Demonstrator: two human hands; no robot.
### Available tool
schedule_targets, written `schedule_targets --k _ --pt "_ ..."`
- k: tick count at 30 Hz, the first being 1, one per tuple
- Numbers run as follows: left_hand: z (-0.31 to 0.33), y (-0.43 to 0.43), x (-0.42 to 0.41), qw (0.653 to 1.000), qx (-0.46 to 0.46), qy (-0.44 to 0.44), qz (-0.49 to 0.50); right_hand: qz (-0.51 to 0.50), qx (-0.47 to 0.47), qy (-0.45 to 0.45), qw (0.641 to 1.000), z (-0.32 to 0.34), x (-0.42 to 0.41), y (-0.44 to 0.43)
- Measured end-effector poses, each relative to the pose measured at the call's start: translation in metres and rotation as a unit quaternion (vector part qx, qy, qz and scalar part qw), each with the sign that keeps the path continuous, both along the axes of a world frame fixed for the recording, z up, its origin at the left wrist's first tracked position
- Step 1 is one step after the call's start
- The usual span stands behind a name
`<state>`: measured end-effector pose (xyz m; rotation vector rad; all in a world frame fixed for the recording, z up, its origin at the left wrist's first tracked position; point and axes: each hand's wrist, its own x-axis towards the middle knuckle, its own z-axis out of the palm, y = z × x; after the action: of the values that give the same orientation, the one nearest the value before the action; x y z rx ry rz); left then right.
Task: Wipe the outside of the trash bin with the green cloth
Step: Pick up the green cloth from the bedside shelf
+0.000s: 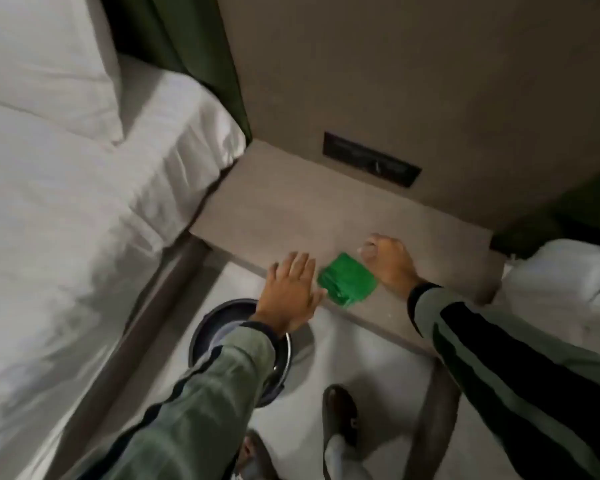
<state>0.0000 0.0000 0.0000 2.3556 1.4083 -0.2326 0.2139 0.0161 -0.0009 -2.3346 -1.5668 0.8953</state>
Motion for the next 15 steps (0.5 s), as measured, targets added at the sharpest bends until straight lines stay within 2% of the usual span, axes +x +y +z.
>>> schedule_targets --k 2,4,5,7,11,13,15 --pt "-0.049 -0.012 0.017 0.994 -0.085 -0.055 0.045 0.007 -0.034 -0.004 0.999 -0.046 0.005 0.007" --pt "-0.087 -0.022 0.026 0.962 -0.183 -0.131 0.154 0.007 -0.085 -0.018 0.996 -0.081 0.008 0.011" --pt "-0.114 -0.024 0.034 0.931 -0.224 -0.178 0.229 0.009 -0.102 -0.033 0.994 -0.108 0.010 0.015" --pt "-0.148 -0.028 0.039 0.844 -0.299 -0.242 0.373 -0.002 -0.111 -0.026 0.993 -0.138 0.012 0.023" --pt "-0.166 -0.027 0.040 0.693 -0.376 -0.343 0.511 -0.017 -0.181 0.016 0.983 -0.158 0.016 0.032" --pt "-0.174 -0.033 0.035 0.633 -0.399 -0.380 0.544 -0.035 -0.226 0.109 0.967 -0.160 0.006 0.022" --pt "-0.173 -0.046 0.030 0.602 -0.411 -0.399 0.557 -0.078 -0.221 0.226 0.946 -0.154 -0.009 0.005"
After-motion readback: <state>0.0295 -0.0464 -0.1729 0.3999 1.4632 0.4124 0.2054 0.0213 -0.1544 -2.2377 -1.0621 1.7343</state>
